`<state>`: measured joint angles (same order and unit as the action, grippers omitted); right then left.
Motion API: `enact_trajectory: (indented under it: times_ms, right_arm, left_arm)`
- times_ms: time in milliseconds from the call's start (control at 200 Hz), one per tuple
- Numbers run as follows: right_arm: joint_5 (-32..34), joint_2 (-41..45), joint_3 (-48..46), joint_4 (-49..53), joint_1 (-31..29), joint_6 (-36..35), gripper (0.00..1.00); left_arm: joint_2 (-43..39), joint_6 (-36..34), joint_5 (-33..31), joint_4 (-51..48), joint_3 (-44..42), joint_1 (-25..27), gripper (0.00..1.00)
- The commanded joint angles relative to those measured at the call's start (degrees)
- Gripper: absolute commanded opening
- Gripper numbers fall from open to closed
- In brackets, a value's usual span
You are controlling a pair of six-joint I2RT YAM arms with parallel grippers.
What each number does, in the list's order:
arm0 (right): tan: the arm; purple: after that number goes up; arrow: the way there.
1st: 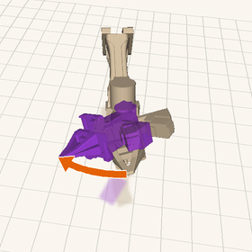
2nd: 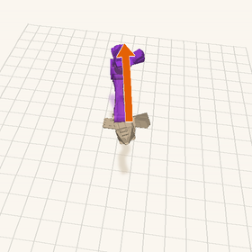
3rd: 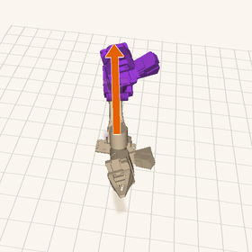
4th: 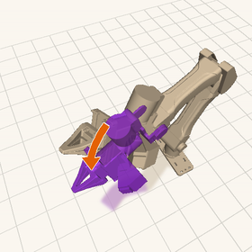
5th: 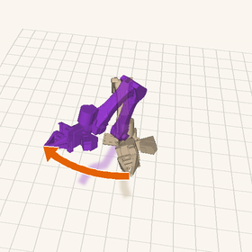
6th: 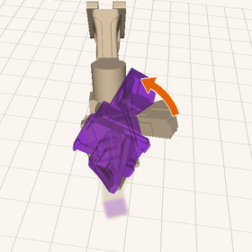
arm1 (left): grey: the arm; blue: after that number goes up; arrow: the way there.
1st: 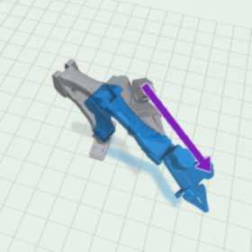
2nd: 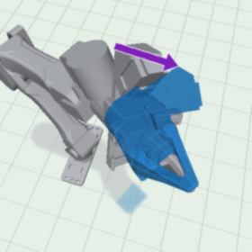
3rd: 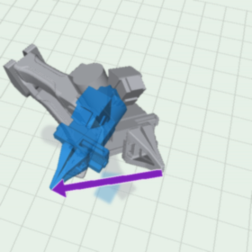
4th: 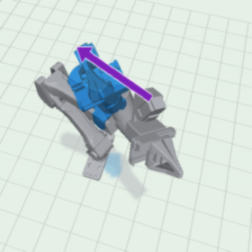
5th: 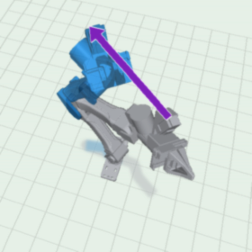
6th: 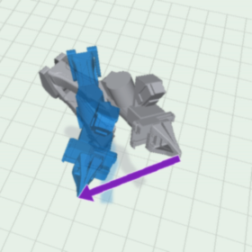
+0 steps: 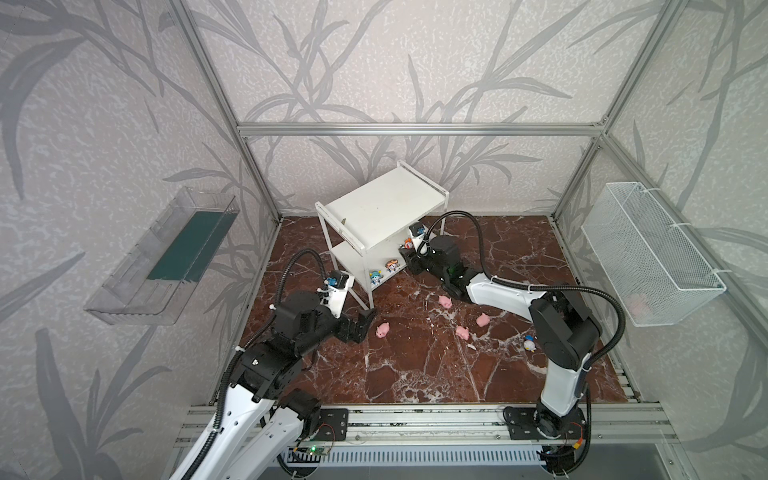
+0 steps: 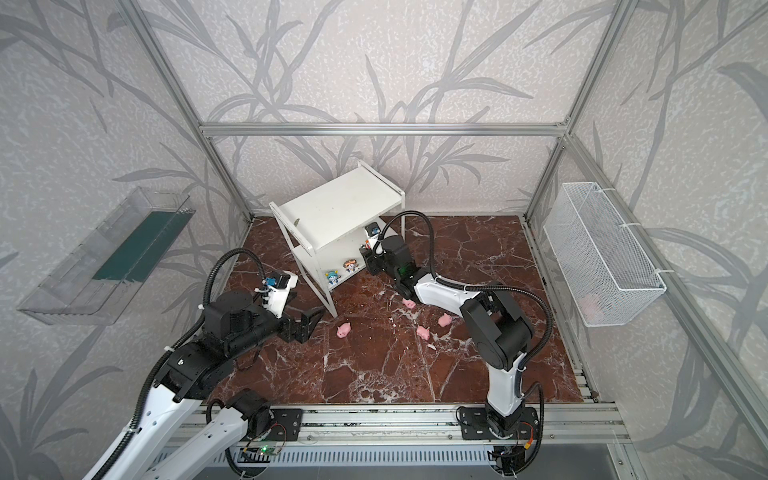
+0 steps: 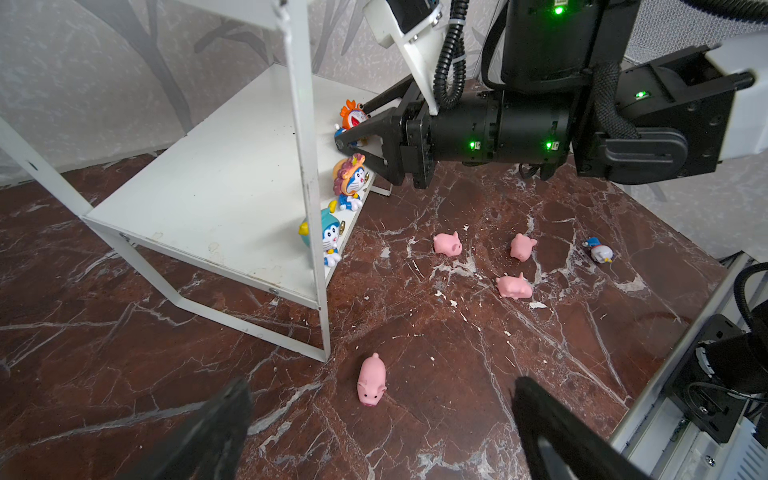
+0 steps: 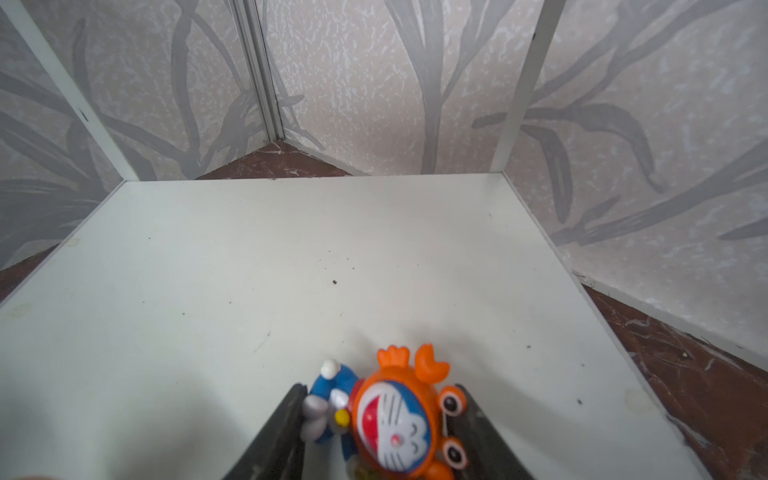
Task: Place and organize the plastic toys onto the shelf
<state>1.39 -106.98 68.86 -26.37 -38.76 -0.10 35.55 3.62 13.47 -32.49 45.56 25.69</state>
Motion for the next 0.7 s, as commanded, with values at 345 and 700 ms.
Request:
enact_trajectory:
  times_ms: [345,700]
  right_arm:
    - [-2.44,13.21,-10.54,-5.33,0.17,-6.41,0.47]
    - [-13.97,26.8,-20.25,-0.31,0.4,-16.92,0.47]
  left_arm:
    - [0.98,0.25,2.36,0.51,-0.23,-0.3,0.99]
    - [3.4,1.11,9.26,0.38,0.88,-0.29,0.99]
